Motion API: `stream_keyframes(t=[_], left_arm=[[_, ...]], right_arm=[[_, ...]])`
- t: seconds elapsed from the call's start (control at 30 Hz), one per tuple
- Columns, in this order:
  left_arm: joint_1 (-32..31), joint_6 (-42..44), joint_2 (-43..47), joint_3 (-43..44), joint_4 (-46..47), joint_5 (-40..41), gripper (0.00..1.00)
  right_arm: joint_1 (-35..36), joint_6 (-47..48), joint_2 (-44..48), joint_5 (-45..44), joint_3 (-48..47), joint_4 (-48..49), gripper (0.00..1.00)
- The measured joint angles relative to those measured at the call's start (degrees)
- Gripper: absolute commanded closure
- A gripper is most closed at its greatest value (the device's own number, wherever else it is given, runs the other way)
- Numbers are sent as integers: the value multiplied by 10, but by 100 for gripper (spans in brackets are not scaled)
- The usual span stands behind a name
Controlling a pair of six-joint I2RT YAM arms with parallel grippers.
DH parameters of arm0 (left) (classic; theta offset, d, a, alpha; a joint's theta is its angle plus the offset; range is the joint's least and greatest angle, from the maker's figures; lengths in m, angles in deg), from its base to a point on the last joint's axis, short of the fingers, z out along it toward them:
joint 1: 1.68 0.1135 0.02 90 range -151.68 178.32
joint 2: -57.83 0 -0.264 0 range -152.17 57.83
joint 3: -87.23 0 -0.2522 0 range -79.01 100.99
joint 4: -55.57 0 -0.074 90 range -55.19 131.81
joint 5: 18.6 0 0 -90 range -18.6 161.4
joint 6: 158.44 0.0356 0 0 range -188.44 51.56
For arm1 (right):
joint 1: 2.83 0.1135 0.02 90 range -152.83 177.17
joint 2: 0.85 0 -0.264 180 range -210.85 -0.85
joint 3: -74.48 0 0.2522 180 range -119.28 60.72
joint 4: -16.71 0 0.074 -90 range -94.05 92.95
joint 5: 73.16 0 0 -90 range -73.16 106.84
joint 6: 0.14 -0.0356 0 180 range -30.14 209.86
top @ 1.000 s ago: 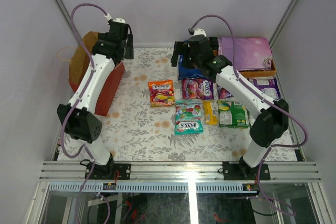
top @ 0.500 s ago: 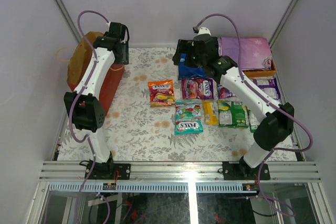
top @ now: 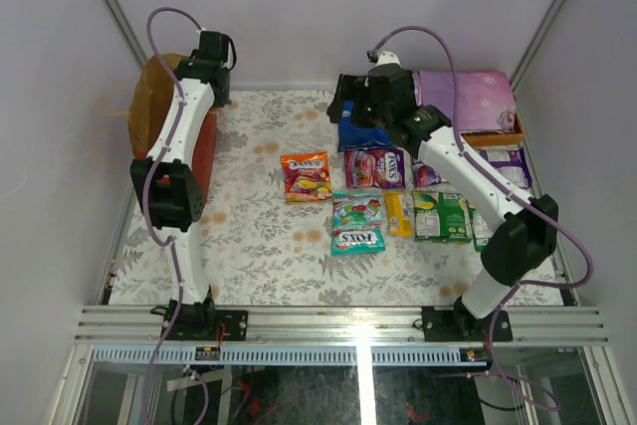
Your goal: Take the snacks out of the paper bag
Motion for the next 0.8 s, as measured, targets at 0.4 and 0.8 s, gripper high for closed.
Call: stream_keyframes(t=[0.4, 0.8], left_arm=[[18, 100, -85, 55, 87, 22, 100], [32, 87, -111, 167, 144, -1, 100]], right_arm=[[0, 0, -33, 15, 0, 0, 0], [0, 1, -50, 30, -16, -2, 1]])
